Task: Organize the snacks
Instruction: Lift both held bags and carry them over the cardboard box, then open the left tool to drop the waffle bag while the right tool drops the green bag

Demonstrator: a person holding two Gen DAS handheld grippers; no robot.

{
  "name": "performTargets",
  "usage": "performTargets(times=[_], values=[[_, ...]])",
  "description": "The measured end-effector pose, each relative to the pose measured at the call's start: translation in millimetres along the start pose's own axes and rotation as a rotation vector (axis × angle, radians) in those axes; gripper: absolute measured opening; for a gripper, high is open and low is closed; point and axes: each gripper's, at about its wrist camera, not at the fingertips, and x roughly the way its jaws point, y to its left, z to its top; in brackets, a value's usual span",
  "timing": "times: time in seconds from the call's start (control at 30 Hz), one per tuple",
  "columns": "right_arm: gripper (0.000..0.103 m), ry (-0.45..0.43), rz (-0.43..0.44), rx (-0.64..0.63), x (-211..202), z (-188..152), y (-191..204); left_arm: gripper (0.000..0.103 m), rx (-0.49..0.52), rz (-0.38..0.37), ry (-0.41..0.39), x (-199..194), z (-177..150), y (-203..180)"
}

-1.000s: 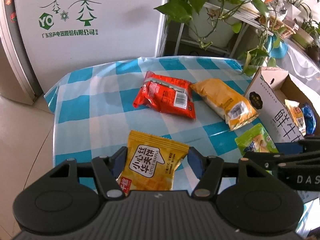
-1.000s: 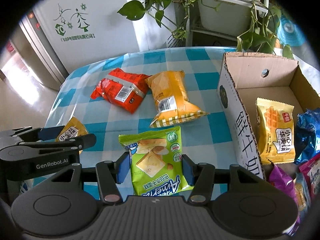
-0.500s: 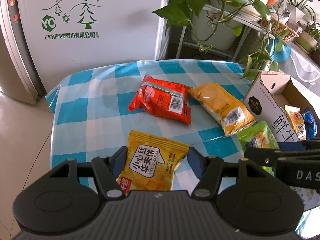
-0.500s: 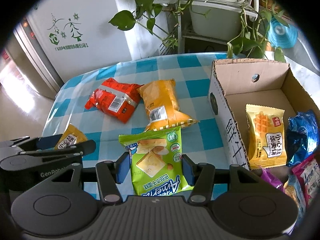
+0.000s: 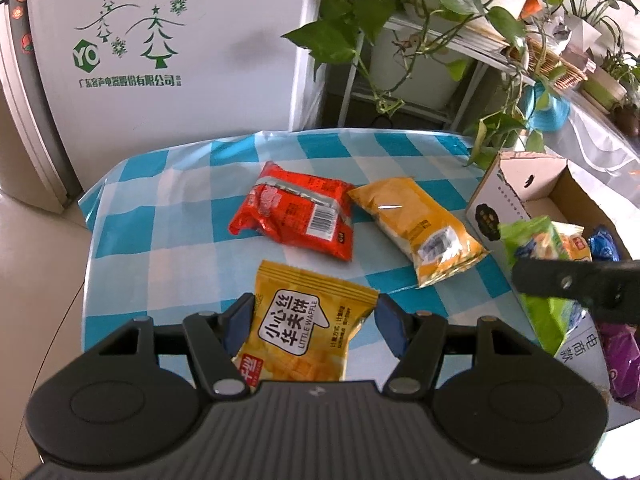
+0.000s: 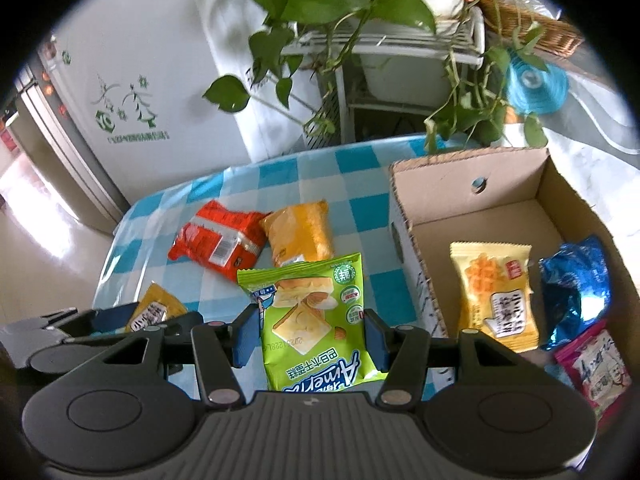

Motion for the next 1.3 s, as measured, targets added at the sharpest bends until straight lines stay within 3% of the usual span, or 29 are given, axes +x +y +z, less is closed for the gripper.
performTargets(times=[0.3, 0.73, 1.03, 1.3], values=[[0.061, -0.077, -0.012, 0.086, -28.4, 7.4, -40.5, 0.064, -0.024, -0.023, -0.021, -9.7, 0.0, -8.3], [0.061, -0.178, -0.118, 0.361, -71.2, -1.5, -134.8, 0.064, -0.035, -0.138, -0.044, -23.5, 10.6, -76.1], [0.061, -0.197, -0.136, 0.469, -82.5, -9.9, -161.3, 0.064, -0.017, -0.226, -0.046, -25.7, 19.2, -128.4], [0.061, -0.191, -0.16, 0.513, -83.7, -12.6, -173.9, 0.065, -0.06, -0.315, -0.039, -20.8, 36.3, -166.1]])
